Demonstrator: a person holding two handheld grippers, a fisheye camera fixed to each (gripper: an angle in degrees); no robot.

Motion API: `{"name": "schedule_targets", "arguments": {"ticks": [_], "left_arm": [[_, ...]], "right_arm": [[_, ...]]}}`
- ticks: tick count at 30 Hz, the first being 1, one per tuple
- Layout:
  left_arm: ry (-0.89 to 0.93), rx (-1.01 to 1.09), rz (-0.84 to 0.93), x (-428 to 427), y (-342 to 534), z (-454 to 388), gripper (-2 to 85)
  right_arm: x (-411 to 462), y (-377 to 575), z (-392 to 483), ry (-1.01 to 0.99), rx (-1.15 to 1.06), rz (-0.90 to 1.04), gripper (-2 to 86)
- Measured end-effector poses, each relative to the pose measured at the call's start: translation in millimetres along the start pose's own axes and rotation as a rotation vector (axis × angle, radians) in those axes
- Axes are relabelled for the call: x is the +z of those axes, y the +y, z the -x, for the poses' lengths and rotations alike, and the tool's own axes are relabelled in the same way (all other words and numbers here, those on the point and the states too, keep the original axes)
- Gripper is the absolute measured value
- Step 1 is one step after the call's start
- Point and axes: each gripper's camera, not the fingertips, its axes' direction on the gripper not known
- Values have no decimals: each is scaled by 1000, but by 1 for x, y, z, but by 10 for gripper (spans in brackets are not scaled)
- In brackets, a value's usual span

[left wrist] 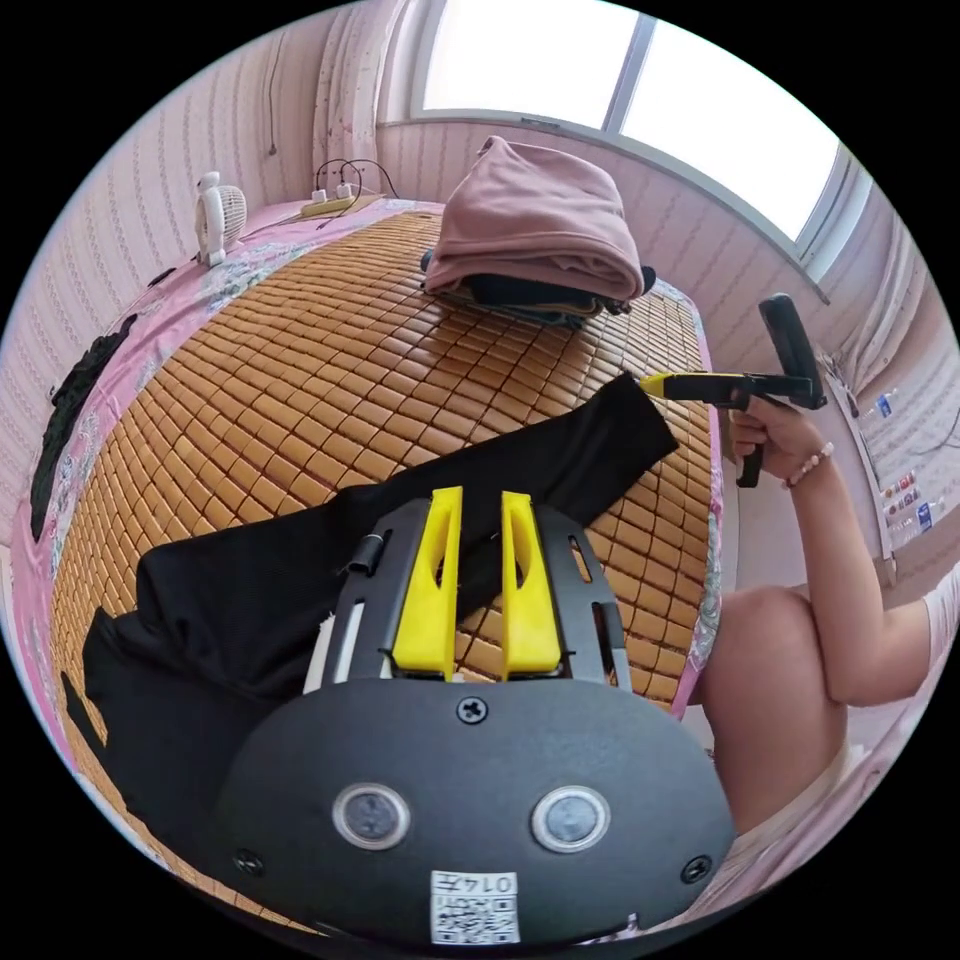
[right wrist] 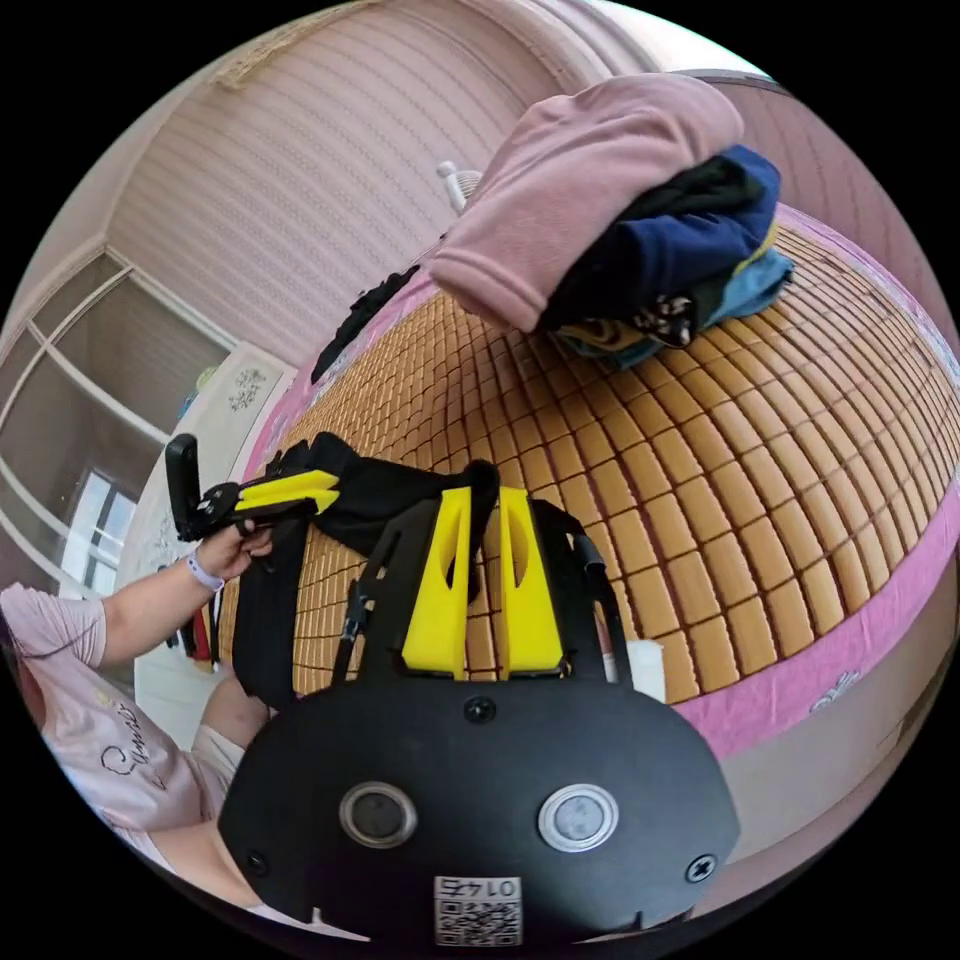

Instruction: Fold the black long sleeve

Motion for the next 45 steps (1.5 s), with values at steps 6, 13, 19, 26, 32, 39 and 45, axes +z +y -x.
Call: {"name": "schedule_targets", "arguments": {"ticks": [6,13,19,26,32,39,45], "left_arm": [[31,89,105,44,-11,-41,70],[53,82,111,69,-27,-48,69],[-156,21,113,89,-63,-3,67],[-265,125,188,125,-90,-4,-7],[-221,-17,138,133,-97,16,-10],[-216,7,161,137,-102,19,-10],[-171,-35,142,134,-102,32,-9]], "right_arm": [[19,-19,20,97,-40,66,86],[36,-34,29,198,-63,157,20],[33,-39,29,226,-35,194,10],[37,-43,25,210,-11,196,26],[25,-40,39,314,-62,130,60],[80,-35,78,171,-341,350,59],[72,-18,70,201,-399,407,18]]}}
